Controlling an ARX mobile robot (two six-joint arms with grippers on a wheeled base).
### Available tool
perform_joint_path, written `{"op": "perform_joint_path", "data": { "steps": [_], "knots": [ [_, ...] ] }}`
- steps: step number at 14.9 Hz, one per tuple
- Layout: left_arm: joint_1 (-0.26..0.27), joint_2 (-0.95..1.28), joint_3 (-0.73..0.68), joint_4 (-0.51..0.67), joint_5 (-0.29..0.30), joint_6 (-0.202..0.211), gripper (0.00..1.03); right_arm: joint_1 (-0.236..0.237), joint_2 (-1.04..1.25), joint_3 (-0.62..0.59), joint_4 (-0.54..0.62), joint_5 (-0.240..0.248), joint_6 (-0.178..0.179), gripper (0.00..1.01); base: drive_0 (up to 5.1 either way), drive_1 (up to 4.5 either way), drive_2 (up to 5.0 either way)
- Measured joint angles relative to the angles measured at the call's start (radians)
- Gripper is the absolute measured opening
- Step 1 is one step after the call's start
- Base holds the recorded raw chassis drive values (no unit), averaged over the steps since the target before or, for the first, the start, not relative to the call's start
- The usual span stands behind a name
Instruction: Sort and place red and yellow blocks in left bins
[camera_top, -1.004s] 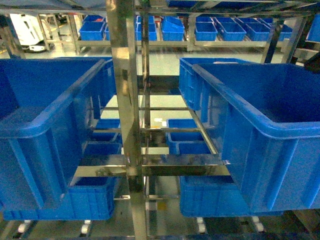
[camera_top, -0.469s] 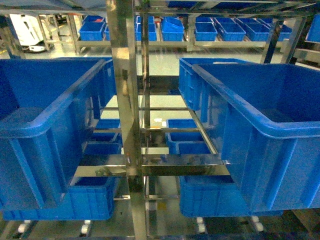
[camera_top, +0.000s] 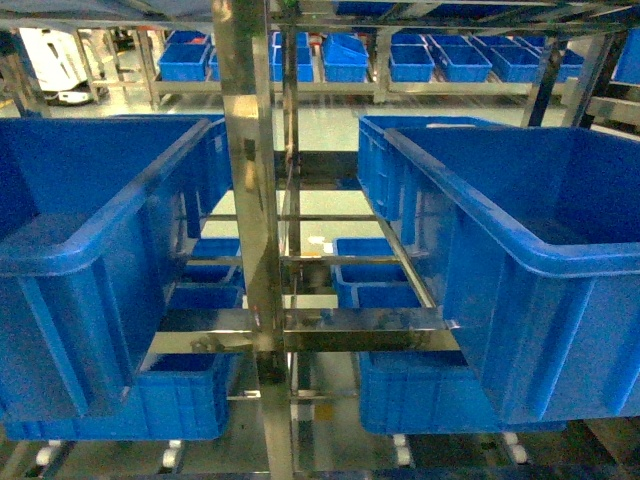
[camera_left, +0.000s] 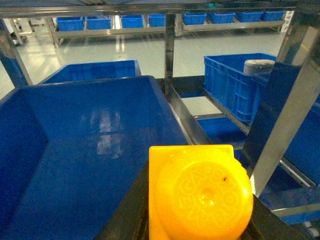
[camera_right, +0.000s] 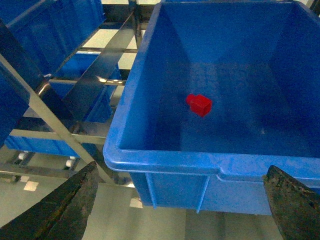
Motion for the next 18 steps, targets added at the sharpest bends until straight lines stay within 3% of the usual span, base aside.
{"op": "perform_joint_path", "data": {
  "steps": [4,6,8,11,15,18],
  "knots": [
    [0.137,0.155,0.069,0.015,0.094,0.018,0.27,0.001,0.0,0.0,0.0,0.0,0.0,0.98,0.0,0.0,0.0],
    [0.164,0.233,0.161,0.05,0.126,0.045,0.27,0.0,0.0,0.0,-0.001,0.0,0.0,0.98,0.0,0.0,0.0],
    [0.185,0.351,0.247,-0.011,0.165,0.072,0.27,0.0,0.0,0.0,-0.001,0.0,0.0,0.98,0.0,0.0,0.0],
    [0.233,0.538,0.399,-0.046,0.167,0.153,0.27,0.0,0.0,0.0,0.0,0.0,0.0,0.98,0.0,0.0,0.0],
    [0.261,0.726,0.526,-0.107,0.161,0.218,0.27,0.0,0.0,0.0,-0.001,0.0,0.0,0.98,0.0,0.0,0.0],
    [0.288,0.867,0.689,-0.169,0.164,0.24,0.27,0.0,0.0,0.0,-0.001,0.0,0.0,0.98,0.0,0.0,0.0]
  ]
}}
